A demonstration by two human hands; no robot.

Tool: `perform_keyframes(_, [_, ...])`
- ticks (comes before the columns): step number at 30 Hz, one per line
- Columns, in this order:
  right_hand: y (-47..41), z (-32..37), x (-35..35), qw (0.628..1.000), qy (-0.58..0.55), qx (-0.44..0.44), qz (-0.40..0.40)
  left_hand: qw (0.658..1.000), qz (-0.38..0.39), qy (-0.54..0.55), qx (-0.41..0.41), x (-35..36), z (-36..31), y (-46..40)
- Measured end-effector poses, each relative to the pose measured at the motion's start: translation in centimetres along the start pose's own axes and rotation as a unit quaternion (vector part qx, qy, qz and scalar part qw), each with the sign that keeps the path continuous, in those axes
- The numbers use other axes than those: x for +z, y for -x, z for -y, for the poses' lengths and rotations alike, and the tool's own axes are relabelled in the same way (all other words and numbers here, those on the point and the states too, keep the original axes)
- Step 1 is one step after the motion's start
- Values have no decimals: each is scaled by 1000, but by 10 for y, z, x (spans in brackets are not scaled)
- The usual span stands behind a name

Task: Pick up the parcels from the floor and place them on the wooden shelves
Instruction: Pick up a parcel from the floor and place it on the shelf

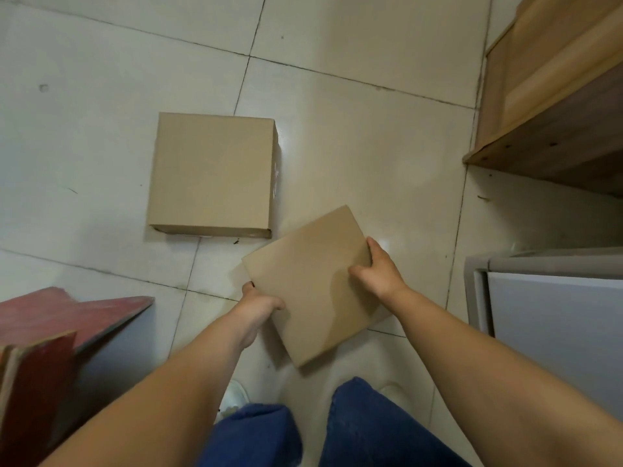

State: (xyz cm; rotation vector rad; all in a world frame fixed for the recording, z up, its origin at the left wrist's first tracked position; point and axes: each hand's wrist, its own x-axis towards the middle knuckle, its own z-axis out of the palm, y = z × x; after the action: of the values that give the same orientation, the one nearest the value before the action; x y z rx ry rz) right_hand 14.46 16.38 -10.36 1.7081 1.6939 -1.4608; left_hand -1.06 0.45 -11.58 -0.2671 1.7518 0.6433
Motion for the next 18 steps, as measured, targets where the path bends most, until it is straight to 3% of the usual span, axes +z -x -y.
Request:
perform_keyframes(8, [61, 29, -37, 995, -87, 30, -36, 997, 35, 51, 39, -3, -36, 70])
perform_keyframes(18, [237, 149, -142, 979, -191, -14, -74, 986, 39, 78, 141, -64, -159, 278])
